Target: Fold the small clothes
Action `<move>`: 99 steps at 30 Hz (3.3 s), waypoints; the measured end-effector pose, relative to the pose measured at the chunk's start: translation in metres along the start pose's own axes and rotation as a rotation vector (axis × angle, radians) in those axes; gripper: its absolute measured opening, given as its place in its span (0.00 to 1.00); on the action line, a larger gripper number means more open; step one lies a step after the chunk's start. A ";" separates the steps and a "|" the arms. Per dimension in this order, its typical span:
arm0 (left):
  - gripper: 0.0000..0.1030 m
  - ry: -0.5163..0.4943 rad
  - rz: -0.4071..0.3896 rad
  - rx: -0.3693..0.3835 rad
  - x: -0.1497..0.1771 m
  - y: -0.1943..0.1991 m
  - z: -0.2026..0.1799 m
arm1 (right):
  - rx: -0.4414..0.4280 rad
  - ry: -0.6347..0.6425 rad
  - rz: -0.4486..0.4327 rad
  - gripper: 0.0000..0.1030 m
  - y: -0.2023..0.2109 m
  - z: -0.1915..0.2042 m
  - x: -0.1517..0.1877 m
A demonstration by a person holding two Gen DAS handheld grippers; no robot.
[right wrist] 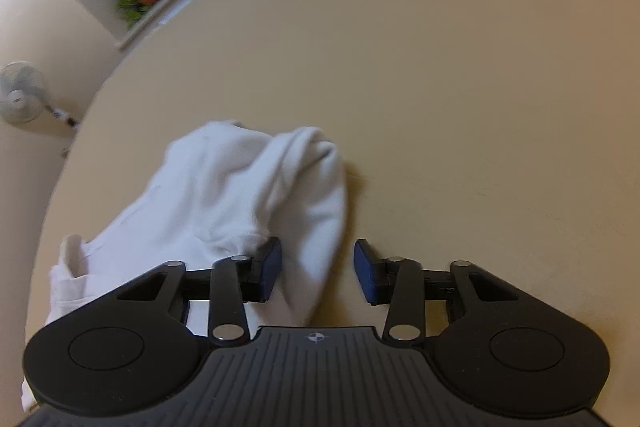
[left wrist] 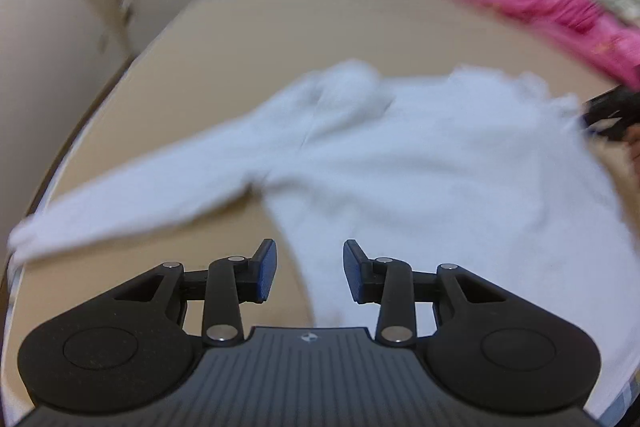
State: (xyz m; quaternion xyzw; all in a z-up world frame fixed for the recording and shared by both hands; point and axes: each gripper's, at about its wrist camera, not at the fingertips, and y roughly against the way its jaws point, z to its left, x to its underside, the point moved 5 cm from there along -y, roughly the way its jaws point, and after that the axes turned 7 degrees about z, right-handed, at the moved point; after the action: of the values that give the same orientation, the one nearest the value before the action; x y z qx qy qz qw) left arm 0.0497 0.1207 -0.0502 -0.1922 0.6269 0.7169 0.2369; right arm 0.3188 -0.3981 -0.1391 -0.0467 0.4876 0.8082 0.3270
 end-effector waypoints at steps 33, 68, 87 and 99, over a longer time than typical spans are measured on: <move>0.39 0.112 0.023 -0.041 -0.029 -0.046 0.018 | -0.190 0.047 0.025 0.50 -0.018 0.029 0.010; 0.39 0.045 0.120 -0.137 -0.024 -0.086 0.020 | -0.428 0.407 -0.112 0.09 -0.015 0.051 -0.065; 0.39 -0.019 0.129 -0.134 -0.019 -0.091 0.006 | 0.276 -0.544 -0.618 0.35 0.107 -0.310 -0.110; 0.39 -0.013 0.130 -0.144 -0.020 -0.092 0.007 | 0.097 -0.467 -0.469 0.39 0.098 -0.258 -0.134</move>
State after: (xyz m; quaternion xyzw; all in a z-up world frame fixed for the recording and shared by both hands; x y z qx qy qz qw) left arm 0.1192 0.1353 -0.1117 -0.1628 0.5835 0.7752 0.1794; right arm 0.3047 -0.7045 -0.1457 0.0445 0.4133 0.6756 0.6089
